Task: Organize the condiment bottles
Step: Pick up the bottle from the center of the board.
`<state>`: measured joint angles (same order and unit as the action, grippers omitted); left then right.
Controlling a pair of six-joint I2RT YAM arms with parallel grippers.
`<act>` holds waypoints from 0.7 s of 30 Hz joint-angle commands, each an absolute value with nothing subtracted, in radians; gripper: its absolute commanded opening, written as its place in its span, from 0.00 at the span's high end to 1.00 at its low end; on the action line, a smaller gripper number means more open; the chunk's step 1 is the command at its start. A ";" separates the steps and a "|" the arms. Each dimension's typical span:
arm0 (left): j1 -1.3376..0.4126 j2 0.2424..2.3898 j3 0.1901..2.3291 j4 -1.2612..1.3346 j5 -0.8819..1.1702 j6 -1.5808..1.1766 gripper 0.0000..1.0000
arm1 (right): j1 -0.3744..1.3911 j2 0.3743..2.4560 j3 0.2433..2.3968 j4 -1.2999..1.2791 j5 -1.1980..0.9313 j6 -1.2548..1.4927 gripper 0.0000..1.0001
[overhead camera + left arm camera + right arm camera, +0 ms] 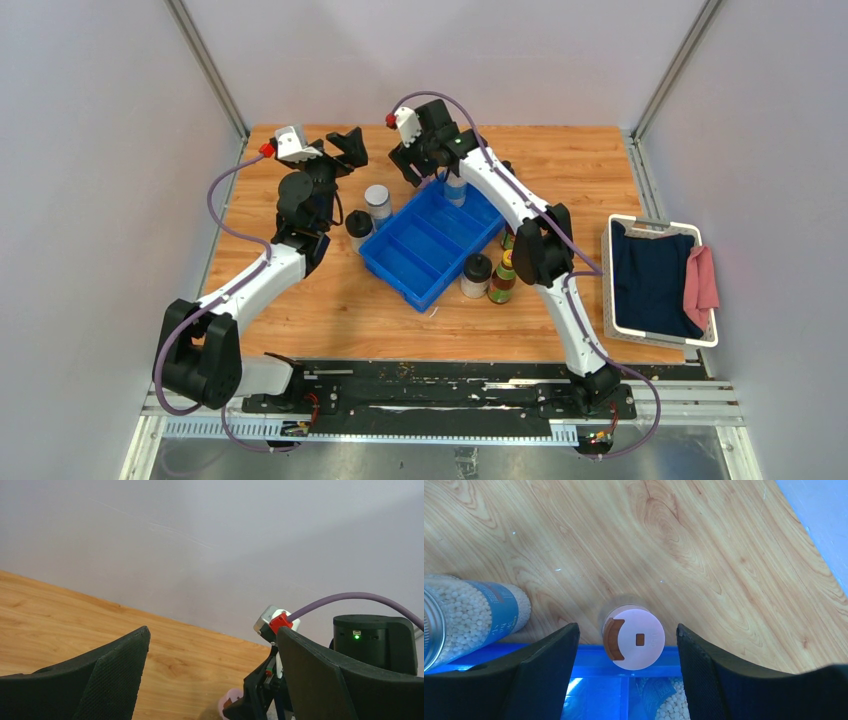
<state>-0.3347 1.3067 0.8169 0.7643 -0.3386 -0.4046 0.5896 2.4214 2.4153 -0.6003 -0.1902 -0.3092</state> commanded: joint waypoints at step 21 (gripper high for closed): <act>-0.328 1.270 0.788 0.801 -0.331 -0.402 0.00 | 0.573 2.468 2.446 -0.657 -0.166 -0.306 0.25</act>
<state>-0.3347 1.2926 0.8032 0.7708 -0.3317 -0.4046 0.5816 2.4439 2.4153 -0.6178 -0.1791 -0.3088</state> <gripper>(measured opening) 0.997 0.753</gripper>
